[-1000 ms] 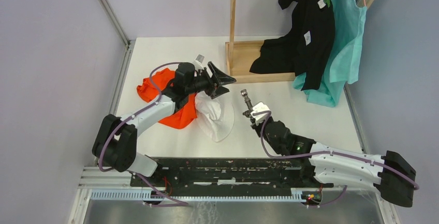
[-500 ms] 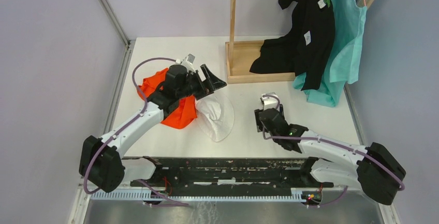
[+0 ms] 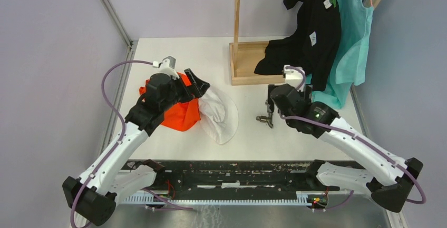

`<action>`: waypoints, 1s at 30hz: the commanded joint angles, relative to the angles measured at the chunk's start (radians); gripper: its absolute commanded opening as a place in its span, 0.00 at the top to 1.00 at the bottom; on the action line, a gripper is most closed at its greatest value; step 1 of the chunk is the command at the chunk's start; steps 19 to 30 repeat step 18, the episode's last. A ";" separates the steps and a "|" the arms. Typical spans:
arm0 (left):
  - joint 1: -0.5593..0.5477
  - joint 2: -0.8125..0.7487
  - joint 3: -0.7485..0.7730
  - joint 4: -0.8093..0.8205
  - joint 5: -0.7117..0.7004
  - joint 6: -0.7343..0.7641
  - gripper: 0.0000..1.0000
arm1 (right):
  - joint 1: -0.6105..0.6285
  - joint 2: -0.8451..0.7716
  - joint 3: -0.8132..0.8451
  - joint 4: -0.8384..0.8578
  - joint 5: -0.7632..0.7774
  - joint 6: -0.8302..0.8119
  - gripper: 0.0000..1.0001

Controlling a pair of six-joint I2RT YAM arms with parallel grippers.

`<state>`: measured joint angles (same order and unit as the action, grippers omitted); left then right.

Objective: Install the water faucets

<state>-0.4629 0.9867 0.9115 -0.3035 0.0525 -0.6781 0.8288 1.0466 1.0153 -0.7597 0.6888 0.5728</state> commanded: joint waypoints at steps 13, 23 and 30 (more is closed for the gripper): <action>0.004 -0.036 0.024 -0.152 -0.227 0.134 0.01 | -0.005 -0.052 0.184 -0.411 0.483 0.294 0.00; 0.004 -0.038 0.022 -0.146 -0.253 0.137 0.01 | -0.005 -0.032 0.180 -0.394 0.488 0.299 0.00; 0.004 -0.038 0.022 -0.146 -0.253 0.137 0.01 | -0.005 -0.032 0.180 -0.394 0.488 0.299 0.00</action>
